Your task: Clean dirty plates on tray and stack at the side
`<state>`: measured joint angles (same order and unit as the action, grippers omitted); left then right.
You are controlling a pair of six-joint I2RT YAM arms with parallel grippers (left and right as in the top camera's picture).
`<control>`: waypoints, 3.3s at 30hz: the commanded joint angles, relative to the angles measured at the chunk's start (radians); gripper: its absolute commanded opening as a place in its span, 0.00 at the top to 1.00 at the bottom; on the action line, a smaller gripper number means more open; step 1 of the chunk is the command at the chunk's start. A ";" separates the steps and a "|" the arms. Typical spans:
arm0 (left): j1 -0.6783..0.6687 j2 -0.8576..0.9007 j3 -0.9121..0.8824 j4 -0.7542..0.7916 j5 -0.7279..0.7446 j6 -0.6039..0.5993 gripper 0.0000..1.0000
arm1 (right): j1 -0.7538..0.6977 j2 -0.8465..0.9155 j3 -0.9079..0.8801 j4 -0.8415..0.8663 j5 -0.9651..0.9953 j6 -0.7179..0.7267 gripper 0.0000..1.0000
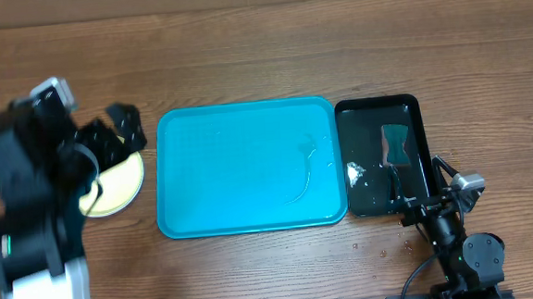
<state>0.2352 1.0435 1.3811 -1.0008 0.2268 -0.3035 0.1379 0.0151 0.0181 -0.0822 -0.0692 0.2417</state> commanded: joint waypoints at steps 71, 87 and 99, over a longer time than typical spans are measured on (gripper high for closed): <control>-0.204 -1.040 -1.377 1.235 -0.219 -0.206 0.00 | -0.003 -0.007 -0.010 0.005 0.000 -0.005 0.00; -0.219 -1.040 -1.376 0.924 -0.227 0.211 0.00 | -0.003 -0.007 -0.010 0.005 0.000 -0.005 0.00; -0.219 -1.040 -1.376 0.924 -0.227 0.232 0.00 | -0.003 -0.007 -0.010 0.005 0.000 -0.005 0.00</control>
<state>0.0254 0.0151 0.0090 -0.0769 0.0063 -0.0994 0.1379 0.0151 0.0181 -0.0830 -0.0711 0.2386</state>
